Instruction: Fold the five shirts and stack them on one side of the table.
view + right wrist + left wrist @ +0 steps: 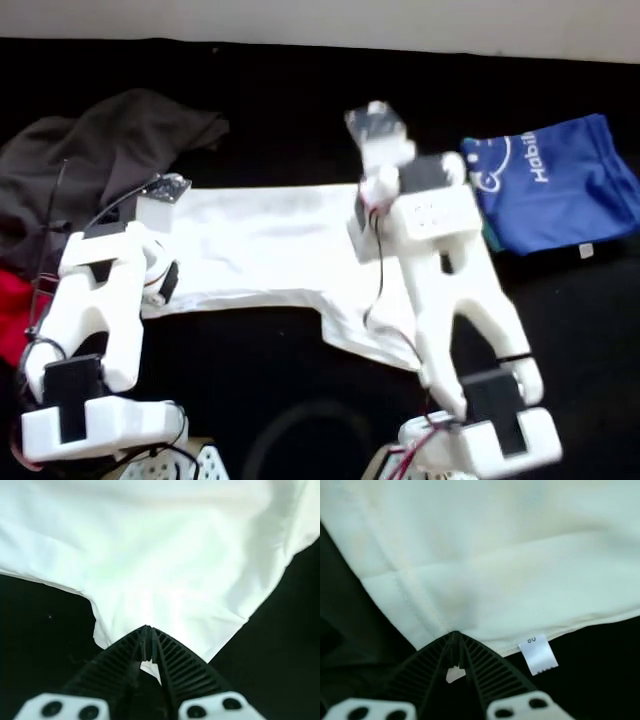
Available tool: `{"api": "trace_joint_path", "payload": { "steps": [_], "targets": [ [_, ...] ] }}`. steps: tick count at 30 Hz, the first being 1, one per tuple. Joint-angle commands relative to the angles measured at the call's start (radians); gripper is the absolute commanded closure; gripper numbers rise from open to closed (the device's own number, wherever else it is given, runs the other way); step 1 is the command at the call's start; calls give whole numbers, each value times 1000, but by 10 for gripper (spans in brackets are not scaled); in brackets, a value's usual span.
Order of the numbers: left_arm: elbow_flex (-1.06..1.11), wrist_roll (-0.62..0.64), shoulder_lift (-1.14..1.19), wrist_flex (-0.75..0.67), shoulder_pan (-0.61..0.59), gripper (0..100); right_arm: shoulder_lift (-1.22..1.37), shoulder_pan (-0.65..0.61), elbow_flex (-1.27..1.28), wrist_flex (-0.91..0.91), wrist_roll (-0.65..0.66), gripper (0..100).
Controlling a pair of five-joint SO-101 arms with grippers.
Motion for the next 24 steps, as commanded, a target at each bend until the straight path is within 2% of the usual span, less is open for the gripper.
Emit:
{"api": "trace_joint_path", "payload": {
  "steps": [1,5,12,16,21,24],
  "targets": [
    [5,3,-1,-37,-27,991,-120,-45,355,-269,54,991],
    [7,3,-1,-37,-27,991,-139,-79,529,-426,74,991],
    [7,3,-1,-37,-27,991,-71,-99,578,-570,69,991],
    [7,3,-1,-37,-27,991,-59,-122,564,-575,69,991],
    [7,5,-1,-37,-27,991,-174,-114,549,-568,69,991],
    [7,5,-1,-37,-27,991,-280,-120,547,-481,69,991]
  ]
}}
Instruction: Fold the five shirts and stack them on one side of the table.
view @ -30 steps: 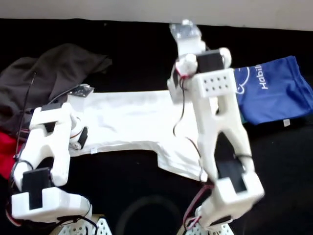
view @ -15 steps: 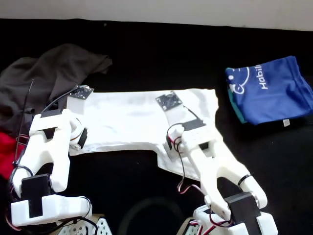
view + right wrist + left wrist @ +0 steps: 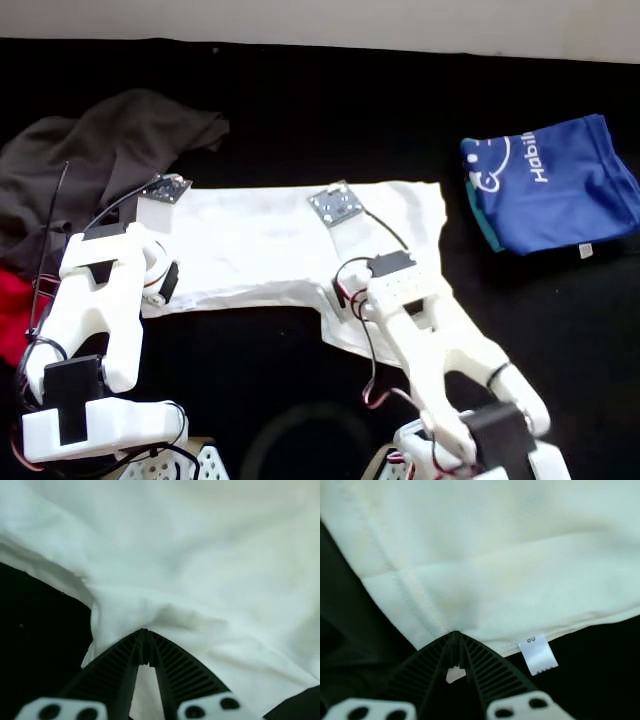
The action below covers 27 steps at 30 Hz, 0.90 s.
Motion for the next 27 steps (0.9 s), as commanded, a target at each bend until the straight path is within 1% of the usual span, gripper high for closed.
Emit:
{"api": "trace_joint_path", "payload": {
  "steps": [1,4,7,9,13,17,20,23,27],
  "targets": [
    [1,5,-1,-31,-27,991,-143,-12,-27,94,9,991],
    [1,5,-1,-31,-27,991,-237,-44,-18,159,9,991],
    [1,5,-1,-31,-27,991,-265,-77,22,166,12,991],
    [1,5,-1,-31,-27,991,-263,-101,73,127,12,991],
    [1,5,-1,-31,-27,991,-263,-105,217,-13,14,991],
    [1,5,-1,-31,-27,991,-263,-33,321,-87,25,991],
    [1,5,-1,-31,-27,991,-265,47,346,-88,114,991],
    [1,5,-1,-31,-27,991,-277,107,337,-56,126,991],
    [1,5,-1,-31,-27,991,-277,125,226,24,127,991]
  ]
}}
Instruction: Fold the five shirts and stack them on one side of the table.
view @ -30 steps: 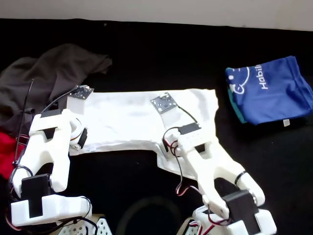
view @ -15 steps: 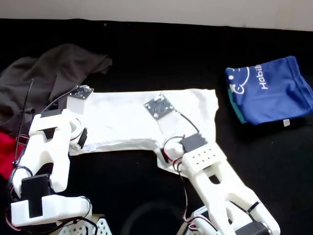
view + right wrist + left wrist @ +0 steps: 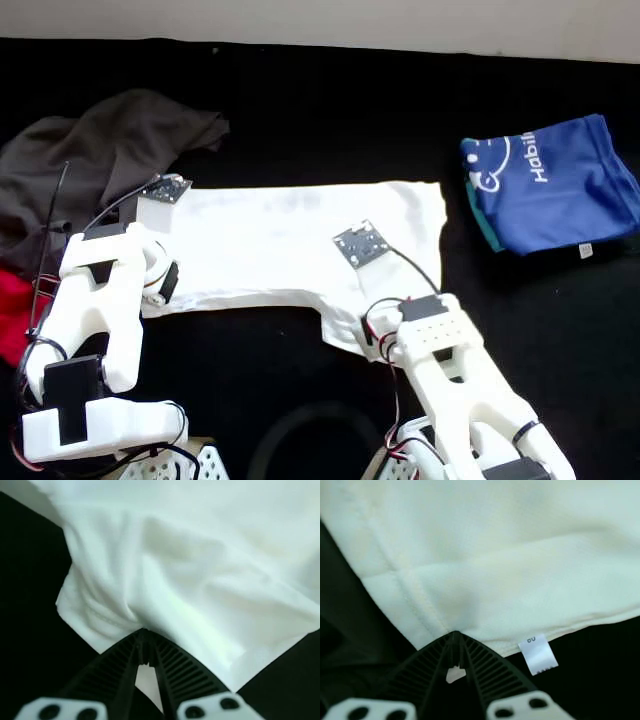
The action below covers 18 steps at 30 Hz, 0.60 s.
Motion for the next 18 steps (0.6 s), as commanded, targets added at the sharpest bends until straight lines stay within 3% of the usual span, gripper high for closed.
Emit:
{"api": "trace_joint_path", "payload": {
  "steps": [1,10,18],
  "targets": [
    [1,5,-1,-31,-27,991,-25,30,-117,64,14,991],
    [1,5,-1,-31,-27,991,-13,38,-257,171,14,991],
    [1,5,-1,-31,-27,991,-13,108,-67,-33,15,991]
  ]
}}
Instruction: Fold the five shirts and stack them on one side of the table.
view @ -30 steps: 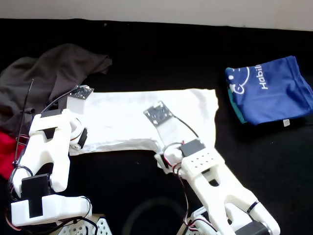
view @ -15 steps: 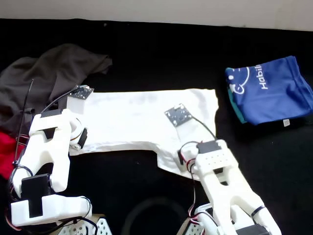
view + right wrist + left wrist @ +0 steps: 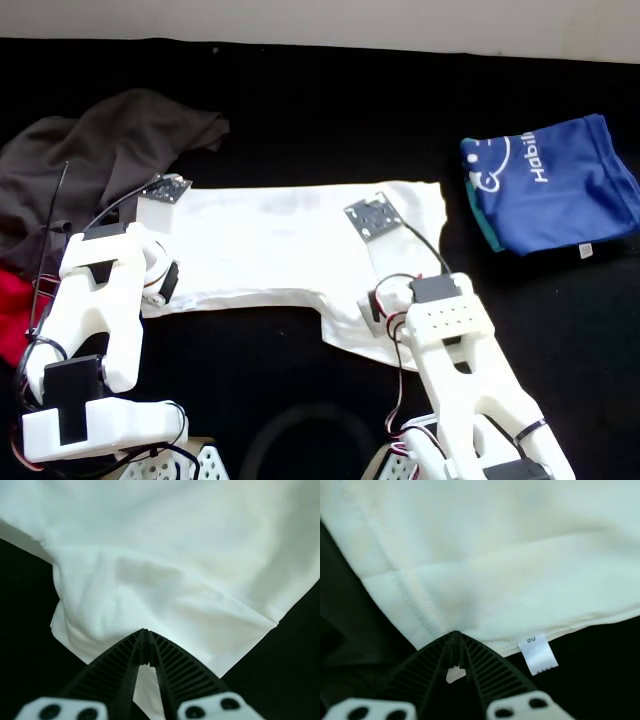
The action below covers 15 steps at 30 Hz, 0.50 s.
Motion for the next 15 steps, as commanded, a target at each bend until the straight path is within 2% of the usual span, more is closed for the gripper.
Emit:
{"api": "trace_joint_path", "payload": {
  "steps": [1,7,11,15],
  "targets": [
    [1,5,-1,-31,-27,991,-13,68,51,-85,25,991],
    [1,5,-1,-31,-27,991,-13,205,71,-90,206,991],
    [1,5,-1,-31,-27,991,-25,249,62,-88,219,991],
    [1,5,-1,-31,-27,991,-67,206,-5,-10,216,991]
  ]
}}
